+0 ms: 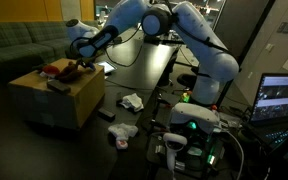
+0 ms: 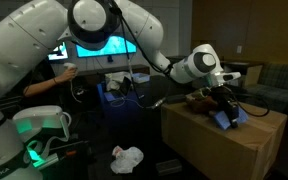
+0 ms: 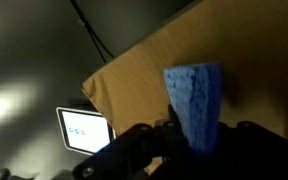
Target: Pick up all the object from the box and put them on the table, then pick up all the objects from the table and put them on the box
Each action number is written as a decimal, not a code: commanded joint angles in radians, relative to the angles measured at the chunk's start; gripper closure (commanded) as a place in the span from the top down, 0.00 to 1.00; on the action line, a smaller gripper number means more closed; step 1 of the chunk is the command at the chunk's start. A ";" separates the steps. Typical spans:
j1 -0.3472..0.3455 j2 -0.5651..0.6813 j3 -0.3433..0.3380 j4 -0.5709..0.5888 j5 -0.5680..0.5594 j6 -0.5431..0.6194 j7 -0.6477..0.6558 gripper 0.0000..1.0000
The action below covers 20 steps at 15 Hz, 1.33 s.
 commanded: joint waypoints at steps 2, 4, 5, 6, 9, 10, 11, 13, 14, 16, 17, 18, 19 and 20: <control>-0.016 0.118 -0.012 0.210 0.063 -0.070 -0.069 0.08; -0.017 0.135 -0.011 0.241 0.076 -0.081 -0.084 0.34; -0.015 0.136 -0.010 0.246 0.079 -0.082 -0.091 0.38; -0.012 0.138 -0.012 0.251 0.081 -0.084 -0.094 0.45; 0.004 0.110 -0.016 0.231 0.075 -0.084 -0.094 0.67; 0.013 0.095 -0.019 0.213 0.069 -0.075 -0.089 0.76; 0.022 0.083 -0.020 0.199 0.065 -0.069 -0.082 0.83; 0.045 0.036 -0.018 0.145 0.060 -0.047 -0.075 0.98; 0.056 0.011 -0.013 0.116 0.059 -0.039 -0.077 1.00; 0.085 -0.072 0.004 0.014 0.054 -0.011 -0.100 1.00; 0.094 -0.119 0.021 -0.045 0.060 0.003 -0.124 1.00; 0.093 -0.160 0.044 -0.079 0.076 0.000 -0.161 1.00; 0.089 -0.198 0.068 -0.121 0.090 0.005 -0.199 1.00; 0.081 -0.243 0.098 -0.164 0.116 -0.009 -0.239 1.00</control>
